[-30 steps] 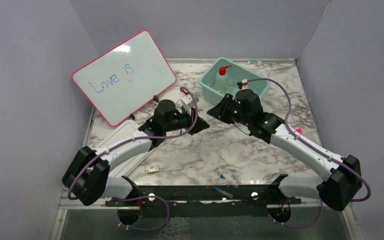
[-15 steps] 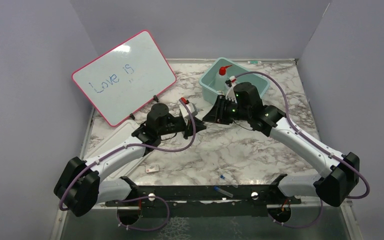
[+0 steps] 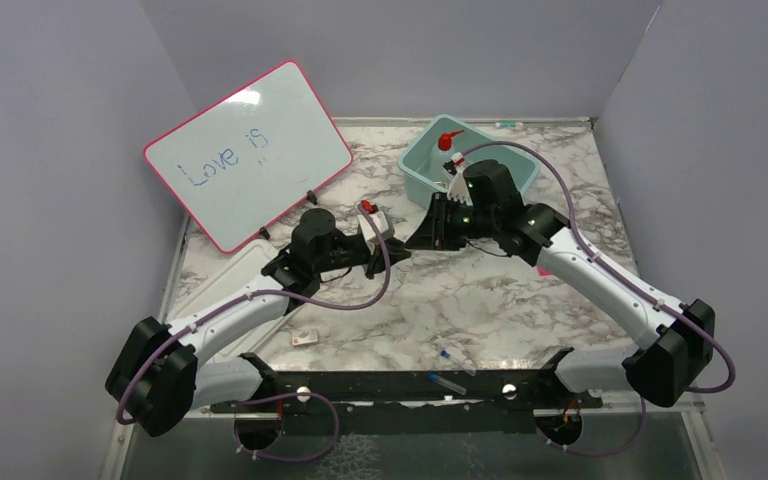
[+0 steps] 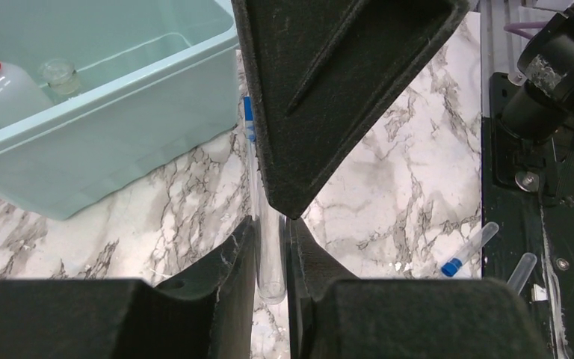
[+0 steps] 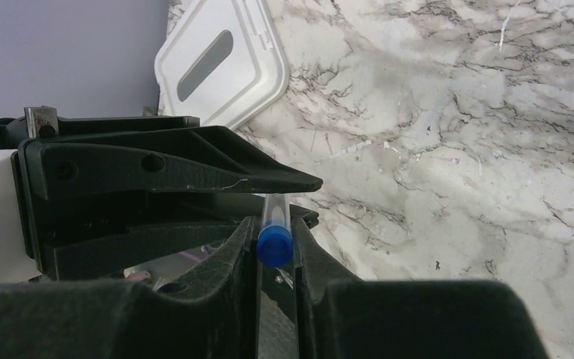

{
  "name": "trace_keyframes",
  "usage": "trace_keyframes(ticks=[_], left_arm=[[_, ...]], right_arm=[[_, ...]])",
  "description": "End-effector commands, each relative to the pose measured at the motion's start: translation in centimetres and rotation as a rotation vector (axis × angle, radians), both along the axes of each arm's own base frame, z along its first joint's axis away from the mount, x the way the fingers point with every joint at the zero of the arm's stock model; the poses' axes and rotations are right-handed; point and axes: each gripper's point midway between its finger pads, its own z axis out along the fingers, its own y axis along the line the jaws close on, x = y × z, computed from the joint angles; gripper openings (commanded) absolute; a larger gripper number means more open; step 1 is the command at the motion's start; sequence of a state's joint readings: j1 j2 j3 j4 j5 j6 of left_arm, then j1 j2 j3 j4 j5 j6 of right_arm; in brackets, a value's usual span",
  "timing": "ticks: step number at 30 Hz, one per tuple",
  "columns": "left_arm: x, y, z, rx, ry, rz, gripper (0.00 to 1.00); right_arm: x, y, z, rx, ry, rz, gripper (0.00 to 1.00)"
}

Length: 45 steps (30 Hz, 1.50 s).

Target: Organize the chemistry lab equipment

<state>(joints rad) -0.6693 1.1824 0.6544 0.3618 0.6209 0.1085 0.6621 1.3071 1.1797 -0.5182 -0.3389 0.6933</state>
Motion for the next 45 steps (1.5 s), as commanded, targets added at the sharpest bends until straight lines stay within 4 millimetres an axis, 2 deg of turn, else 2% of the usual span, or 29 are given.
trace_keyframes(ticks=[1,4,7,12,16,19,24,30,32,34,37,39,42,45], left_arm=[[-1.3,0.2,0.3,-0.010,-0.033,-0.053,0.18],[-1.4,0.2,0.2,-0.008,-0.041,-0.060,0.14],[-1.5,0.1,0.0,-0.004,-0.039,-0.068,0.14],[-1.0,0.1,-0.2,0.001,-0.031,-0.046,0.14],[-0.4,0.2,-0.5,0.014,-0.024,-0.017,0.14],[-0.1,0.2,-0.7,0.023,-0.016,-0.005,0.14],[0.3,0.3,-1.0,0.036,-0.007,0.014,0.14],[0.7,0.3,-1.3,0.051,0.009,0.035,0.14],[0.6,0.2,-1.2,0.050,0.012,0.023,0.14],[0.7,0.2,-1.2,0.048,0.020,0.032,0.19],[1.2,0.3,-1.4,0.048,0.039,0.066,0.28],[1.9,0.5,-1.3,0.043,0.063,0.118,0.50],[2.9,1.4,-1.1,0.048,0.078,0.211,0.68],[3.3,2.4,-1.1,0.061,0.093,0.277,0.73]], right_arm=[[2.0,-0.2,1.5,-0.010,-0.082,-0.016,0.27],[2.0,0.4,1.3,0.001,-0.069,0.008,0.34],[2.2,0.5,1.0,-0.002,-0.062,0.008,0.35],[1.8,1.0,0.8,0.012,-0.044,0.041,0.25],[0.9,1.5,0.9,0.032,-0.032,0.105,0.39],[0.4,1.5,0.5,0.020,-0.015,0.133,0.42],[0.1,1.4,-0.1,0.000,0.002,0.153,0.31],[-0.1,1.1,-0.7,-0.027,0.015,0.163,0.28],[0.2,1.0,-0.8,-0.039,0.006,0.157,0.21],[0.5,0.8,-0.8,-0.055,0.003,0.136,0.14],[0.7,0.4,-0.7,-0.064,-0.004,0.114,0.11],[1.3,-0.3,-0.6,-0.095,-0.027,0.069,0.10],[2.6,-2.6,-0.6,-0.198,-0.061,-0.040,0.09],[3.6,-6.4,-0.9,-0.332,-0.064,-0.189,0.09]])
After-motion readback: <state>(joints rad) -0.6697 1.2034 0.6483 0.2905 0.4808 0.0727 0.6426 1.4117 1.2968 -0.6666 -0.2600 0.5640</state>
